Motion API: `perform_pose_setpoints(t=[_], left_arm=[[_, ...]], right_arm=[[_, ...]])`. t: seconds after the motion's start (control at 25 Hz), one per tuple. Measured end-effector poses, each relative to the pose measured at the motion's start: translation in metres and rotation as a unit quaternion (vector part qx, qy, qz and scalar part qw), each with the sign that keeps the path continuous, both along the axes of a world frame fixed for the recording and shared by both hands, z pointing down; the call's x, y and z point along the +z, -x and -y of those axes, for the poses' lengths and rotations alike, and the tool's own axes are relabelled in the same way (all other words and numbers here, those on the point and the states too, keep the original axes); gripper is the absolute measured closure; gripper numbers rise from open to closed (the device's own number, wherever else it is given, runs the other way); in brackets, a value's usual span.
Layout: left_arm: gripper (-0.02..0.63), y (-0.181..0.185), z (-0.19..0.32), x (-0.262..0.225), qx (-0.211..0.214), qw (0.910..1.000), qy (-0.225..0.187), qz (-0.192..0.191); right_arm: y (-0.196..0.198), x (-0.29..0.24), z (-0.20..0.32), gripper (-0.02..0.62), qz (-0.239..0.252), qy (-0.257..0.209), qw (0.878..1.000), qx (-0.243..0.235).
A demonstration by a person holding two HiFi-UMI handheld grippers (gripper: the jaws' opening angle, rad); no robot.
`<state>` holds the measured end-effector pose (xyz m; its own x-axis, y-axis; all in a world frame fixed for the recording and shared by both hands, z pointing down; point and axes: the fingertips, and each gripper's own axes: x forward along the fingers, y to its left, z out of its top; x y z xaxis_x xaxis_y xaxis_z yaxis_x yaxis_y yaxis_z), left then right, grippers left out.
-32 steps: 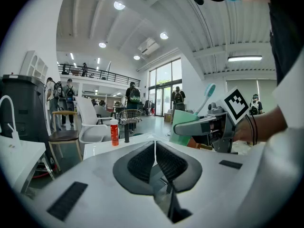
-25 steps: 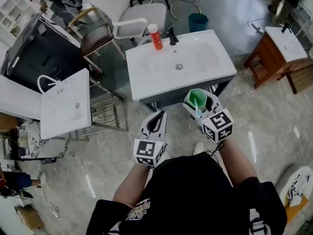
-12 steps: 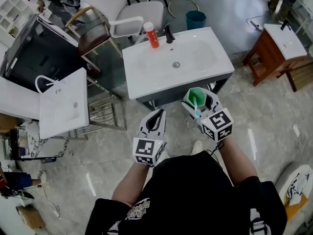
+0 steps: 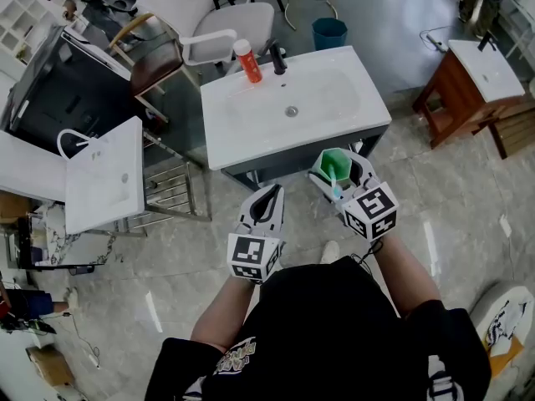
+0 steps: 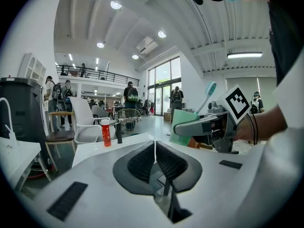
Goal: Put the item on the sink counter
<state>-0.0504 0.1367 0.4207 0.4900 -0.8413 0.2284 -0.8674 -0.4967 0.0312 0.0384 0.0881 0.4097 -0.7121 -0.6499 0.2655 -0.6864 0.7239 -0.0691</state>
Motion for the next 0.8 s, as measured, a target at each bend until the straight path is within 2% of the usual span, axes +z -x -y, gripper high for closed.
perform_pose_setpoints(t=[0.4,0.8], left_arm=[[0.584,-0.044,0.004,-0.004,-0.017,0.9998,-0.005,0.001],[0.584,-0.065,0.012,-0.006,-0.018,0.9998,-0.006,0.005]], right_arm=[[-0.042,-0.003,0.007,0.242,0.003,0.000,1.000,-0.017],[-0.062,-0.004,0.013,0.242,0.009,0.000,1.000,-0.020]])
